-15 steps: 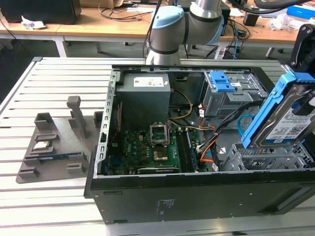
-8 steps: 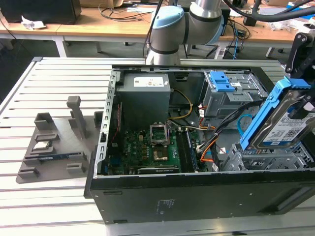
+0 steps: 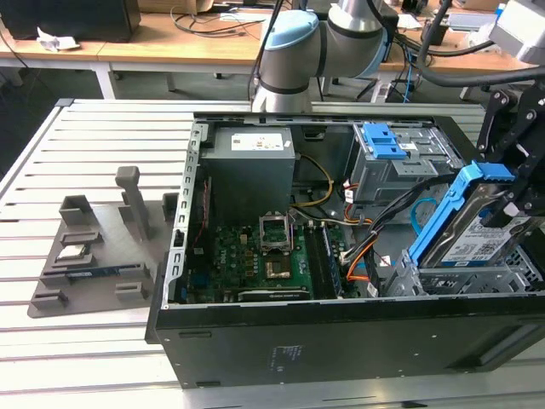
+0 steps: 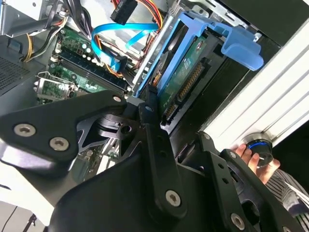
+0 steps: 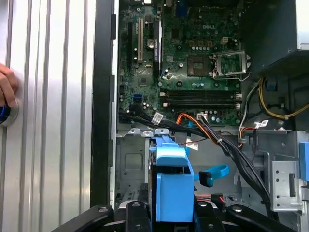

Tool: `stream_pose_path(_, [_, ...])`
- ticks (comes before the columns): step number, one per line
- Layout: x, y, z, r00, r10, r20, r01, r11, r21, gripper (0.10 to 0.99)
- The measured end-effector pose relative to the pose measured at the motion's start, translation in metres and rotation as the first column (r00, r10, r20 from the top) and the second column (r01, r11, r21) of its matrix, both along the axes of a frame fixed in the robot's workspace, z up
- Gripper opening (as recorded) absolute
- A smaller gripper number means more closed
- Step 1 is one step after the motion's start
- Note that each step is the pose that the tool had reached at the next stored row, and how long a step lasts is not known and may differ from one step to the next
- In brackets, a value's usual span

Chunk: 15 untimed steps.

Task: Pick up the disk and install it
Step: 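Insert the disk into the insertion slot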

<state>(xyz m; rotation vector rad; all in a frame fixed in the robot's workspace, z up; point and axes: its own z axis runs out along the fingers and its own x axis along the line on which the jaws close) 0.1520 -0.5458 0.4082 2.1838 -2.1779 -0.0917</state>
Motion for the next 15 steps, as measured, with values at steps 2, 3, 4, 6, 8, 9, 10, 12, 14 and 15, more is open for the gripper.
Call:
stream_pose_path(2, [0.0000,0.0000,-0.0062,1.0000,0.000,0.0000,0.000,1.0000,0.000,0.361])
stream_pose_path(3, [0.0000,0.0000,-0.0086,1.0000,0.000,0.0000,0.000,1.0000,0.000,0.361])
stream_pose_path(4, [0.0000,0.0000,-0.0106,1.0000,0.000,0.0000,0.000,1.0000,0.000,0.361])
stream_pose_path(6, [0.0000,0.0000,-0.0151,1.0000,0.000,0.0000,0.000,1.0000,0.000,0.361])
stream_pose_path(8, [0.0000,0.0000,-0.0198,1.0000,0.000,0.0000,0.000,1.0000,0.000,0.361])
stream_pose_path(9, [0.0000,0.0000,-0.0218,1.0000,0.000,0.0000,0.000,1.0000,0.000,0.361])
stream_pose_path(10, [0.0000,0.0000,-0.0247,1.0000,0.000,0.0000,0.000,1.0000,0.000,0.361])
stream_pose_path(12, [0.0000,0.0000,-0.0286,1.0000,0.000,0.0000,0.000,1.0000,0.000,0.361])
stream_pose_path(14, [0.0000,0.0000,-0.0348,1.0000,0.000,-0.0001,0.000,1.0000,0.000,0.361])
stream_pose_path(15, [0.0000,0.0000,-0.0353,1.0000,0.000,0.0000,0.000,1.0000,0.000,0.361])
